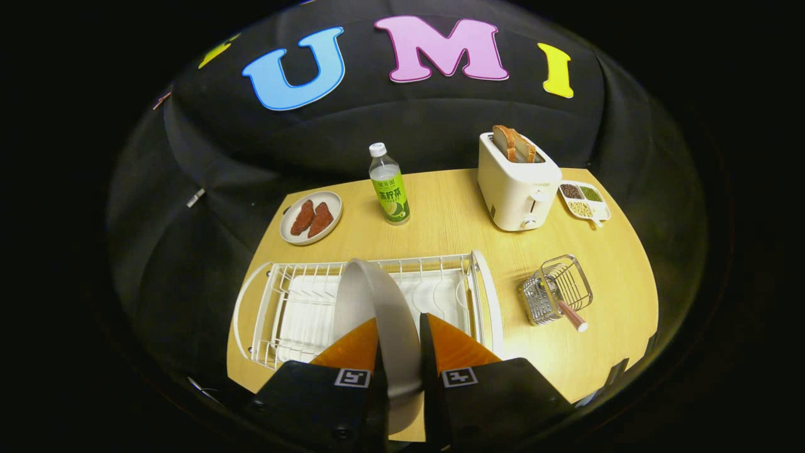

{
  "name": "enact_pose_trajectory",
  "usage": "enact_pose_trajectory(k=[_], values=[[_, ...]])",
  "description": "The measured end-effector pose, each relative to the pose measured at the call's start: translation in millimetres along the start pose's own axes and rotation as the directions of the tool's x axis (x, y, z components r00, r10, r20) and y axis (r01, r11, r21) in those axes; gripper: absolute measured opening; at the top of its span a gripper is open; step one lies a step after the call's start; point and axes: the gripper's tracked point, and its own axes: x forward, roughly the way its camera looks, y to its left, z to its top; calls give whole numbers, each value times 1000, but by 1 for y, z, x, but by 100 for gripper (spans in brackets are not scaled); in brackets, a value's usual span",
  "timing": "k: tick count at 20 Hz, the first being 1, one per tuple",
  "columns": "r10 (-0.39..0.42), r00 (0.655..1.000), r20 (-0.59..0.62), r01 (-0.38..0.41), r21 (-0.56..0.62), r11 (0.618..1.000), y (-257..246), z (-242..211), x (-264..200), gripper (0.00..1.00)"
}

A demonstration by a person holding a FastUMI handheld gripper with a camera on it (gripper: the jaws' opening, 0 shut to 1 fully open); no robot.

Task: Take the plate from the dish rack, then take the spoon from the basket and place it into the plate.

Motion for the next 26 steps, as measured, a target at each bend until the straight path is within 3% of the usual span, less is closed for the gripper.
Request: enact_pose_trajectory(k=[5,10,15,20,26], values=[[145,988,55,-148,54,987,-31,3,-64,26],[212,976,41,-214,75,974,-96,-20,-118,26],[262,964,-33,-253,166,953,-175,-63,-144,26],[290,948,-129,-241,300,923,-241,-111,-122,26],[297,935,-196,-243,258,935,-274,-131,-53,26]])
